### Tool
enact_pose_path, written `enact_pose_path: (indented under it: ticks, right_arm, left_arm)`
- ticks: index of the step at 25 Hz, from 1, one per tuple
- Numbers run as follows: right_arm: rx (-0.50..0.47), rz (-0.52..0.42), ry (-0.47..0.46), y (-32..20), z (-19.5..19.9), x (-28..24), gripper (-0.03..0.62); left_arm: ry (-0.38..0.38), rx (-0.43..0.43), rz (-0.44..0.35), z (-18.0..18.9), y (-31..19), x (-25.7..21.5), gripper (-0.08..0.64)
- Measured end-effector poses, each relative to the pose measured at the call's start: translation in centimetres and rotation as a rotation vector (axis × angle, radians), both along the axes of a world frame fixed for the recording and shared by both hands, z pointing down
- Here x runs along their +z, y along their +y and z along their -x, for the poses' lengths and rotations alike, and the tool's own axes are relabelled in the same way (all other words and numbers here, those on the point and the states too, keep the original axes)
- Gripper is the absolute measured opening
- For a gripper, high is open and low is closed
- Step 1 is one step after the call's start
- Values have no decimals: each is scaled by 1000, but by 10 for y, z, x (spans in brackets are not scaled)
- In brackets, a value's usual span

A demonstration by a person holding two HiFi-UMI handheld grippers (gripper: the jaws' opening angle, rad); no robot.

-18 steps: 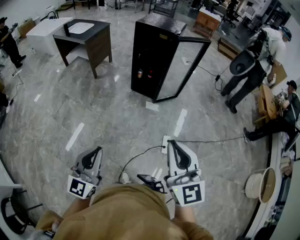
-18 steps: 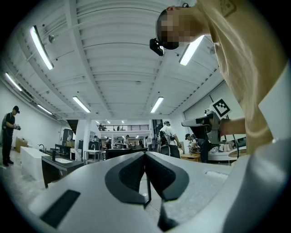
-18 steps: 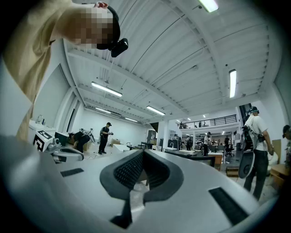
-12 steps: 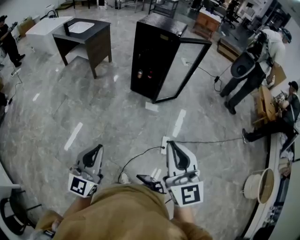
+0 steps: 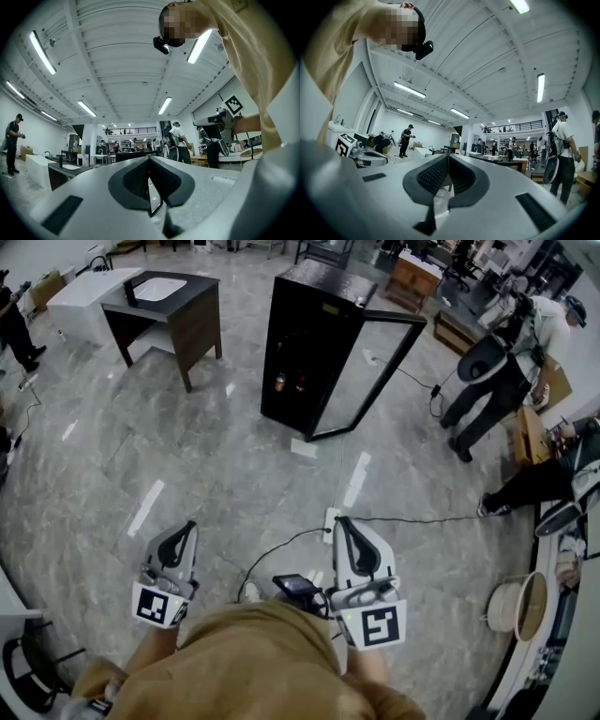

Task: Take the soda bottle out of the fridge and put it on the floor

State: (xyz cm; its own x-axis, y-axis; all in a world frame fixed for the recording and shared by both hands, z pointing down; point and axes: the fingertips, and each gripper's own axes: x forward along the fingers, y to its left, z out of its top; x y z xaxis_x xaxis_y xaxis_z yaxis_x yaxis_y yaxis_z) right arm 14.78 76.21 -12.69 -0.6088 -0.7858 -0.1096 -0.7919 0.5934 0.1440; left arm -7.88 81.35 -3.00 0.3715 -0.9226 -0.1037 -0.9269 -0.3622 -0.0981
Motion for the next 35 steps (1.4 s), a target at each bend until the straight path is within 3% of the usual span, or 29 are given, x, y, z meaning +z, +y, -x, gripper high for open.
enact_pose_path:
  ticks: [8,13,19,25,35]
  right_arm:
    - [-17,-9,8,-17,13,-4,2]
    - [-13,7,-8,-41,14,0,2]
    - [-57,24,-29,-88,36,14,2]
    - [-93,27,-61,-171,35,24,2]
    - [-118,71,-71,-382,7,23,2]
  left_arm:
    - [10,49,5,-14,-21,4,2]
    - [-40,115,60,-28,-45,22,2]
    - [-49,85,92,-9,-82,41,2]
    - [-74,61,116,-12,-149,52,2]
    - [-70,55,125,-46,-353,31,2]
